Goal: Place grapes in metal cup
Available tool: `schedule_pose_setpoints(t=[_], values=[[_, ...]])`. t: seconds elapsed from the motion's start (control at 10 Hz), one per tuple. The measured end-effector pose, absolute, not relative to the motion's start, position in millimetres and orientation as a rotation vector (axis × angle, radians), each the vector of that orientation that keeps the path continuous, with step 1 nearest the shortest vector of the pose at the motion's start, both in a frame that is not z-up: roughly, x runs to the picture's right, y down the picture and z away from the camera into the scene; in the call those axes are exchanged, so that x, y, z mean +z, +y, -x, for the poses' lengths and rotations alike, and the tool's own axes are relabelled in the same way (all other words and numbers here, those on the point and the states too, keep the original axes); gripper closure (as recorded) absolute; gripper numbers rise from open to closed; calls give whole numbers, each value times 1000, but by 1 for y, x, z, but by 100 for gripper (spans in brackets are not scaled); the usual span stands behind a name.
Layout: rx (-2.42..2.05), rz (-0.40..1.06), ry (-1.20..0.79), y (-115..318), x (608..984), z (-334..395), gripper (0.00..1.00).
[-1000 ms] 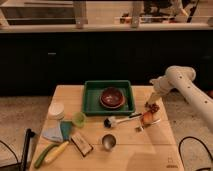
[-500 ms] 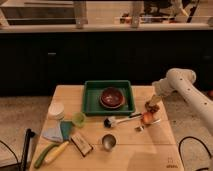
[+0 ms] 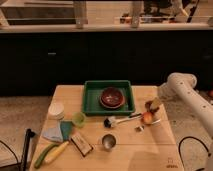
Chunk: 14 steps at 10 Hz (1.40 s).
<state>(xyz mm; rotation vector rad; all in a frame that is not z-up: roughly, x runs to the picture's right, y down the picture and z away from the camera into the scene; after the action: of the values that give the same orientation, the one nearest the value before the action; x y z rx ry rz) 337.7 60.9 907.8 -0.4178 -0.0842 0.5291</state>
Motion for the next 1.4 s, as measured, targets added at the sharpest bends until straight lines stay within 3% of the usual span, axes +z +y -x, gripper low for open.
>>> schedule_pose_setpoints(t=[0.2,0.3,1.1,1.4], values=[[548,439,-90,67,914,-337,20],[552,455,-96,71,921,-335,25],[558,493,-118,90,936,-335,99],[548,489,-123,90,935,-336,100]])
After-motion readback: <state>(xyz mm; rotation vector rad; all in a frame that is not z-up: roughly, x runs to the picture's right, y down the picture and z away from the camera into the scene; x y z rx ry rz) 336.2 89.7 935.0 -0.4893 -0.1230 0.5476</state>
